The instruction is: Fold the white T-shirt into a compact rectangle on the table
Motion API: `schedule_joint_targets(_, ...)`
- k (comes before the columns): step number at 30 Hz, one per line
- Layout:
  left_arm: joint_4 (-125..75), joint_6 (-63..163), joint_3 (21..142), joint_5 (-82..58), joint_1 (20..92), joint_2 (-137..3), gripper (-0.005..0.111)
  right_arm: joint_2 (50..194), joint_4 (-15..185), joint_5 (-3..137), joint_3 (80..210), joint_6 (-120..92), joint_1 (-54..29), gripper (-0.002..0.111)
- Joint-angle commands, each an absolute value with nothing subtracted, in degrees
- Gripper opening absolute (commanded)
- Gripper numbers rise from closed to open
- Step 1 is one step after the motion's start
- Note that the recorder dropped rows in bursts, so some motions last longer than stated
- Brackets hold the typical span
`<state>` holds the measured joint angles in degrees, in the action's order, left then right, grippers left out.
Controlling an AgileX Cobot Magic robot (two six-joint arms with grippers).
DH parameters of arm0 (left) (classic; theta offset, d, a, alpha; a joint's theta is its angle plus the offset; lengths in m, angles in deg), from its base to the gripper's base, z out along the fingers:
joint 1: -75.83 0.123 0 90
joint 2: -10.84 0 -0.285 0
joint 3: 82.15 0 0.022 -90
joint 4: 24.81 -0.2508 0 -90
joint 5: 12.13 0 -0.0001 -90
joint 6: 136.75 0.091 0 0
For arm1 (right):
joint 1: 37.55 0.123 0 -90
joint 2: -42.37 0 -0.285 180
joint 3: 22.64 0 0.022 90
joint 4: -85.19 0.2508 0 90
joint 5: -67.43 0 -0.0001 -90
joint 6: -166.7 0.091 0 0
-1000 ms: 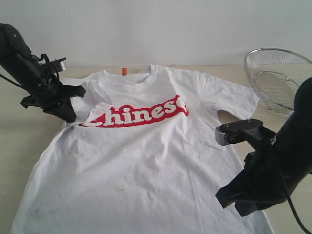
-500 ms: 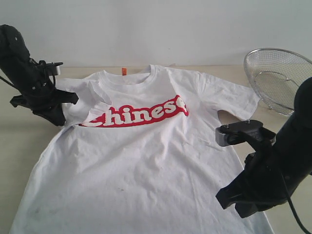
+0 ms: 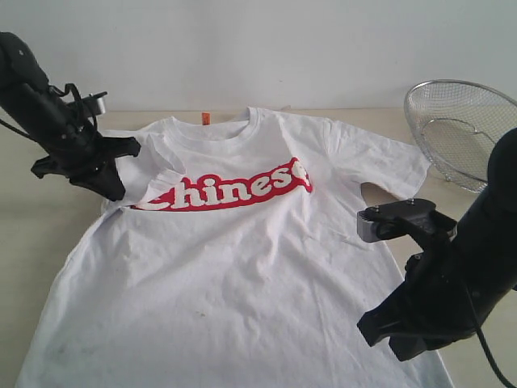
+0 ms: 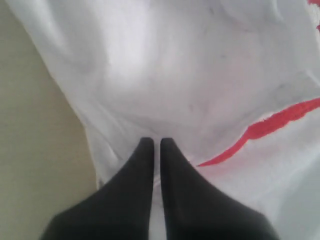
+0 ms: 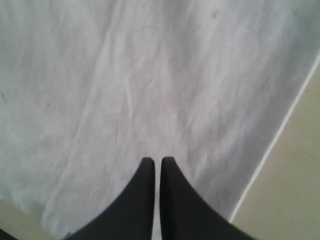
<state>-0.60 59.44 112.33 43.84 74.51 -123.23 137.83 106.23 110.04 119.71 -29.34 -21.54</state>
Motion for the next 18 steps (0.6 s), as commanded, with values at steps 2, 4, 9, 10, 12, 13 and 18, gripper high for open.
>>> schedule_joint_targets(2, 0.16, 60.14, 112.21, 43.98, 74.45, -125.68, 0.005, 137.25, 106.12, 109.90, 119.77, -29.89, -21.54, 0.000)
schedule_joint_targets(4, -0.40, 60.14, 112.21, 43.74, 74.45, -126.32, 0.005, 137.25, 106.12, 109.90, 119.77, -29.89, -21.54, 0.000)
schedule_joint_targets(9, -10.22, 55.64, 112.21, 44.18, 74.57, -126.42, 0.005, 137.25, 106.12, 109.90, 119.77, -29.89, -21.54, 0.000)
schedule_joint_targets(10, -12.32, 54.88, 112.21, 44.19, 74.70, -126.42, 0.005, 137.25, 106.12, 109.90, 119.77, -29.89, -21.54, 0.000)
schedule_joint_targets(12, -14.20, 53.94, 112.21, 44.19, 74.70, -126.42, 0.005, 137.25, 106.12, 109.90, 119.77, -29.89, -21.54, 0.000)
schedule_joint_targets(13, -14.60, 53.96, 112.21, 44.19, 74.70, -126.42, 0.005, 137.25, 106.12, 109.90, 119.77, -29.89, -21.54, 0.000)
schedule_joint_targets(18, -14.44, 53.67, 112.21, 44.19, 75.27, -126.42, 0.005, 137.25, 106.12, 109.80, 119.77, -29.89, -21.54, 0.000)
